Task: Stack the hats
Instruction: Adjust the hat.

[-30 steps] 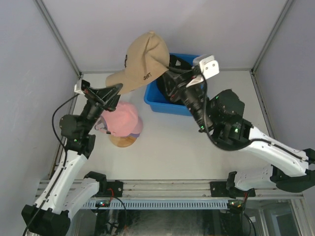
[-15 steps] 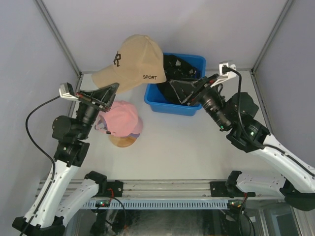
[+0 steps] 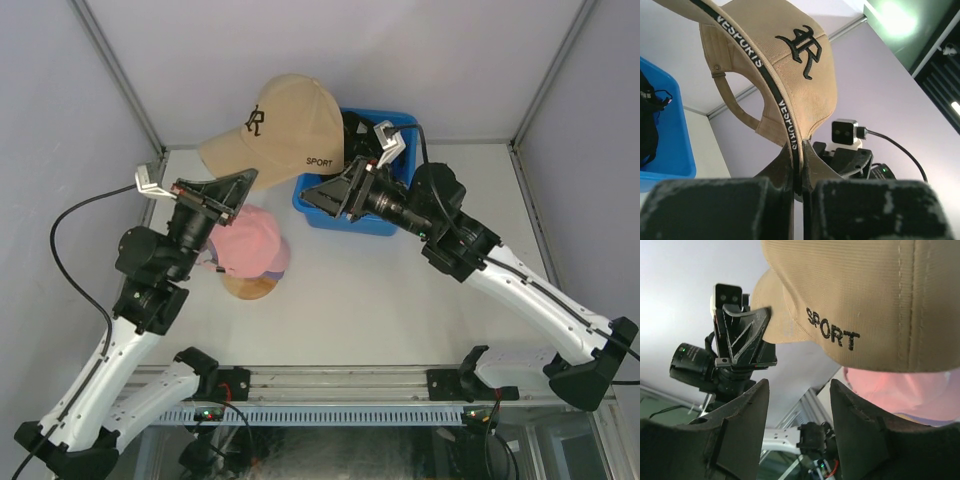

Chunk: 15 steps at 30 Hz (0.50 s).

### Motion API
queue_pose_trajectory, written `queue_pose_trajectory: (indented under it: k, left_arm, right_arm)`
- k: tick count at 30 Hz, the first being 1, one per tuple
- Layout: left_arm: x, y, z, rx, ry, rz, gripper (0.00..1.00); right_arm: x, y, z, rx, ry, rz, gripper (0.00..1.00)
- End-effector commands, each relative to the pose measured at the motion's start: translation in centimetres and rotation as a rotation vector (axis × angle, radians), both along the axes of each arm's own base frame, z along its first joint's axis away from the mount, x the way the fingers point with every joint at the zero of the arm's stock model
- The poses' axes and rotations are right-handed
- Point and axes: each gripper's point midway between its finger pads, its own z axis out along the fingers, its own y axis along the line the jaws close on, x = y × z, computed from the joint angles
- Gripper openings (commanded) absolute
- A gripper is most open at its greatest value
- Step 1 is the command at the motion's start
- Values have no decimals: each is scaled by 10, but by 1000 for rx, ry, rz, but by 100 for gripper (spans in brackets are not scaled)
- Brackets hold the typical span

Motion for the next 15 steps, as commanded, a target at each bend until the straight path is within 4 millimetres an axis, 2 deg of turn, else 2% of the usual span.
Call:
queue_pose_trajectory:
  k: [1,9,15]
  left_arm:
    - [-20,3,51,-19,-161,6,0]
    - [-22,-6,47,-7,-167,-21,0]
    - [-28,-7,52,1,-199,-34,0]
  right_arm:
    - [-21,2,45,149,7,119,52]
    - [-17,6,61,225,21,180,53]
    - [-8,16,58,213,68,220,53]
